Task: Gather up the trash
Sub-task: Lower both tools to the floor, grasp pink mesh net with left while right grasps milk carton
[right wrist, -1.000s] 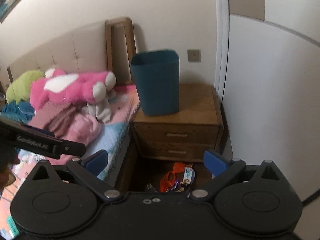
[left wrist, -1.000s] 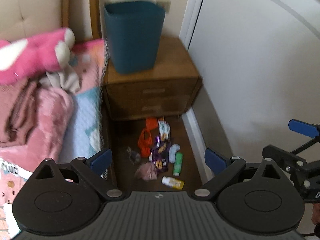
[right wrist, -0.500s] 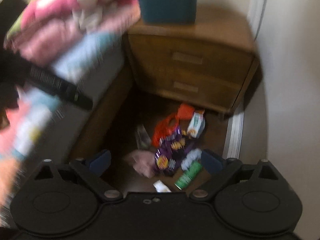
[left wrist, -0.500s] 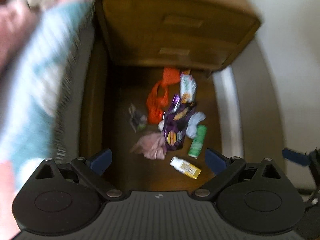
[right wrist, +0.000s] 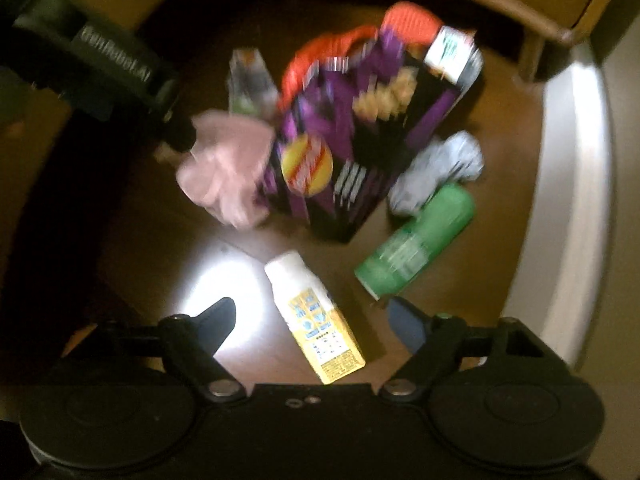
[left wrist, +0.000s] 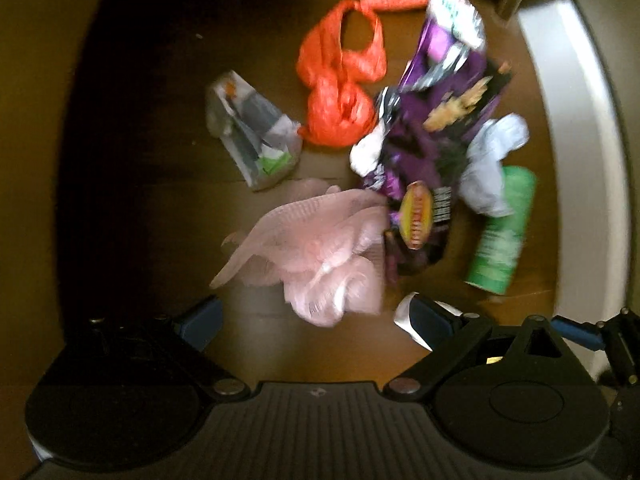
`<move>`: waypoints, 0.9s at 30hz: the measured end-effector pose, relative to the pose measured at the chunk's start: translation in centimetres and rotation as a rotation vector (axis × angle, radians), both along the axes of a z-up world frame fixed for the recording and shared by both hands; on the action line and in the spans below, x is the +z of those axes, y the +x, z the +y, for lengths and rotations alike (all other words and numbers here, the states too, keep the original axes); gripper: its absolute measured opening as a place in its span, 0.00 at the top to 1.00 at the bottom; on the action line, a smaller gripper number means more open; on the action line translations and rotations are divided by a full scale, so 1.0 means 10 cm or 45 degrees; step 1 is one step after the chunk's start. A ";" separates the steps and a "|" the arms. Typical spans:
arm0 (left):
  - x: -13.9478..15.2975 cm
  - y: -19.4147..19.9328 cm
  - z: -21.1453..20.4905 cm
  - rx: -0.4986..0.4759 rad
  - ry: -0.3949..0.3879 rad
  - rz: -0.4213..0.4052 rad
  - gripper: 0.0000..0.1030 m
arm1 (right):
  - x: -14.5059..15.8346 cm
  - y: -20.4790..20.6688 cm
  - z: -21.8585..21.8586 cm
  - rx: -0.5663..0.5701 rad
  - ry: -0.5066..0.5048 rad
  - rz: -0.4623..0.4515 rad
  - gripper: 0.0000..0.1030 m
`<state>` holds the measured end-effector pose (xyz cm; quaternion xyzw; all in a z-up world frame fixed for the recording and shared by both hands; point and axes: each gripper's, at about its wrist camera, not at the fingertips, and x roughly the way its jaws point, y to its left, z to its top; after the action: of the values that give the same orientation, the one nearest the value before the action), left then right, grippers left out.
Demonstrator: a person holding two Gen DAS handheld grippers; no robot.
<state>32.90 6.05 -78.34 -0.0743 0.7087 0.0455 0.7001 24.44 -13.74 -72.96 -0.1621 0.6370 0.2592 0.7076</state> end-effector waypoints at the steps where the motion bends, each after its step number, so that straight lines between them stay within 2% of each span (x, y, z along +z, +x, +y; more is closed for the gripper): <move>1: -0.12 0.02 -0.01 -0.020 -0.008 0.004 0.03 | -0.17 -0.01 0.01 0.012 -0.008 0.012 0.20; 5: -0.65 0.08 -0.02 -0.103 -0.033 0.034 0.03 | -0.69 -0.01 0.01 0.068 -0.030 0.034 0.22; 11: -1.10 0.14 -0.01 -0.127 -0.052 0.053 0.05 | -1.05 -0.13 0.09 0.162 -0.042 0.042 0.26; 12: -1.13 0.14 0.00 -0.120 -0.056 0.057 0.09 | -1.09 -0.15 0.10 0.172 -0.047 0.042 0.28; 14: -1.18 0.14 0.02 -0.095 -0.063 0.076 0.25 | -1.11 -0.21 0.13 0.183 -0.053 0.036 0.30; 16: -1.19 0.14 0.04 -0.079 -0.067 0.085 0.35 | -1.10 -0.27 0.15 0.192 -0.067 0.011 0.40; 19: -1.17 0.12 0.05 -0.078 -0.046 0.087 0.52 | -1.06 -0.31 0.18 0.184 -0.077 0.004 0.45; 22: -1.01 0.07 0.09 -0.077 -0.027 0.088 0.67 | -0.92 -0.38 0.21 0.182 -0.080 -0.017 0.48; 23: -0.94 0.06 0.11 -0.072 -0.021 0.083 0.70 | -0.85 -0.40 0.21 0.167 -0.072 -0.012 0.49; 27: -0.54 -0.04 0.20 -0.024 -0.016 0.079 0.71 | -0.50 -0.51 0.23 0.100 -0.054 0.025 0.50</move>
<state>32.54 8.02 -83.79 -0.0704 0.7310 0.0367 0.6778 19.34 -11.48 -77.99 -0.1995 0.6423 0.2749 0.6871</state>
